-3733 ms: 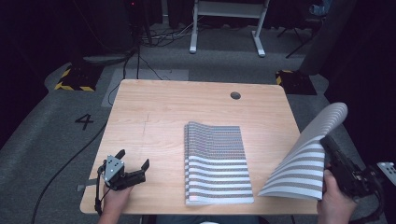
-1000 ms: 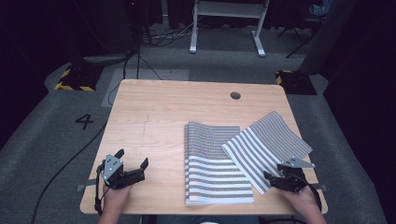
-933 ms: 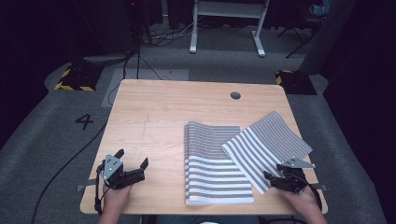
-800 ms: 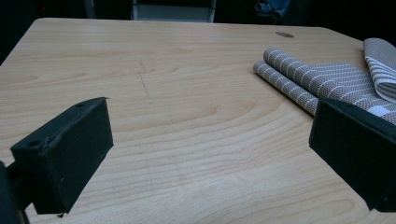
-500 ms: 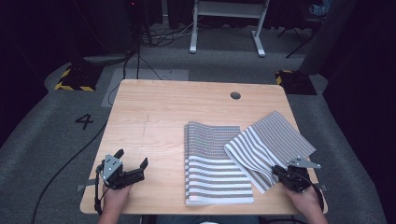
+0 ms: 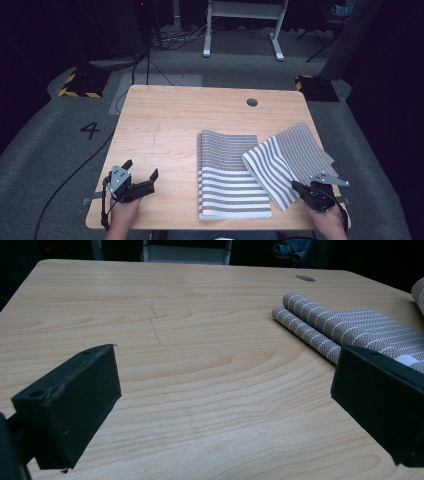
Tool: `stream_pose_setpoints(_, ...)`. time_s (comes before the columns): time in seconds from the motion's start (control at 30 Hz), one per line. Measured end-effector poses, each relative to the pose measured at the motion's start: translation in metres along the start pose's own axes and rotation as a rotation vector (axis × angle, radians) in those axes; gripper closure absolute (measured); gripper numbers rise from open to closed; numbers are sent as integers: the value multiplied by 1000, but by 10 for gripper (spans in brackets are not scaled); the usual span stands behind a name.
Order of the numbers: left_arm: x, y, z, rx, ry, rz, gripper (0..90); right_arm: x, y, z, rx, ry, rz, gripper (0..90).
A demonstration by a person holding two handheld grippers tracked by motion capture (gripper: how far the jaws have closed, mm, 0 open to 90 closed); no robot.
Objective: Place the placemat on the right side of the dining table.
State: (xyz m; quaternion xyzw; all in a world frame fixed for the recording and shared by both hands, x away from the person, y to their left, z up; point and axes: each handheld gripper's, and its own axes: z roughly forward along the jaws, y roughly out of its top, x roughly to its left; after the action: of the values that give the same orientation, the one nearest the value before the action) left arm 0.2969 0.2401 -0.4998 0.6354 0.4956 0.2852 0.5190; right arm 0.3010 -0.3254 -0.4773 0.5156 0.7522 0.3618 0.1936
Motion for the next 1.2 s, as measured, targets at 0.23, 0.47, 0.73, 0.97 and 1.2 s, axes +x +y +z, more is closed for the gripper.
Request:
stream_pose_setpoints(0.23,1,0,0,-6,2,-3,0,5,16,-6,-69,-100,22,893)
stream_pose_setpoints(0.47,0,0,0,-7,1,-7,0,12,39,-15,-175,-201,-1,892)
stream_pose_setpoints(0.73,0,0,0,-7,1,-7,0,19,76,-15,-125,-240,-82,891)
stream_pose_setpoints(0.97,0,0,0,-6,0,-4,0,25,100,-3,-110,-272,-149,891)
stream_pose_setpoints(1.2,0,0,1,-8,-5,-7,0,25,124,6,-134,-302,-161,891)
